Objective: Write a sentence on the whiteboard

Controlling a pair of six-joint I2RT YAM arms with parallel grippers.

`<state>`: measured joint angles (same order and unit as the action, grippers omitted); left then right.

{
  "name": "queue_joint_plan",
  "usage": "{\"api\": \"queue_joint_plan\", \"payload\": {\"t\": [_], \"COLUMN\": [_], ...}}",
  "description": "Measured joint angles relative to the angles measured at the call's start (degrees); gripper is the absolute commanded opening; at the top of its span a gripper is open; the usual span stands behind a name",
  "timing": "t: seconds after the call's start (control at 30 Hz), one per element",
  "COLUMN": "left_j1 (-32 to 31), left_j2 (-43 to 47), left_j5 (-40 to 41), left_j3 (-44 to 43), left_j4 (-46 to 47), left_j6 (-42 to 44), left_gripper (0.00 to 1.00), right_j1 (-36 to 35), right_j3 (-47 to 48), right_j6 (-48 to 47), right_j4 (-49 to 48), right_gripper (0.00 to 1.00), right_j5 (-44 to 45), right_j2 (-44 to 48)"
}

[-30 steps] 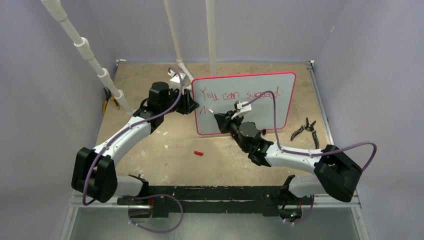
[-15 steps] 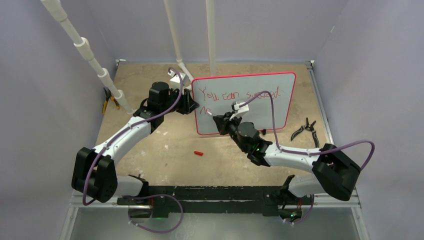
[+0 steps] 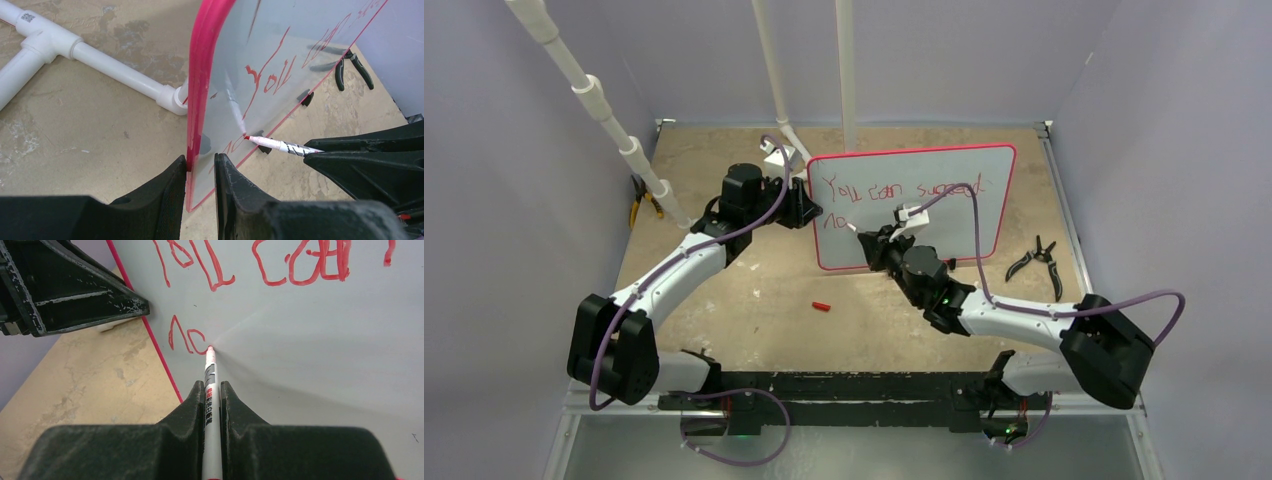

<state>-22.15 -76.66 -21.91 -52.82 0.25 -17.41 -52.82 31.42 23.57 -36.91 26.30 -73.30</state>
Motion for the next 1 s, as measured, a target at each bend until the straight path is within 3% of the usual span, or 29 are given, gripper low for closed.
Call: {"api": "queue_joint_plan", "payload": {"t": [1.0], "left_j1": [0.0], "left_j2": [-0.1], "left_j5": [-0.2], "left_j3": [0.0], "left_j4": [0.1], "left_j6": [0.0], "left_gripper": [0.25], "right_j1": [0.4], "right_j3": [-0.3], "right_j6": [-1.5], "right_j4": [-1.5], "right_gripper": [0.00], "right_j5": [-0.3], "right_j2": [3.1]}}
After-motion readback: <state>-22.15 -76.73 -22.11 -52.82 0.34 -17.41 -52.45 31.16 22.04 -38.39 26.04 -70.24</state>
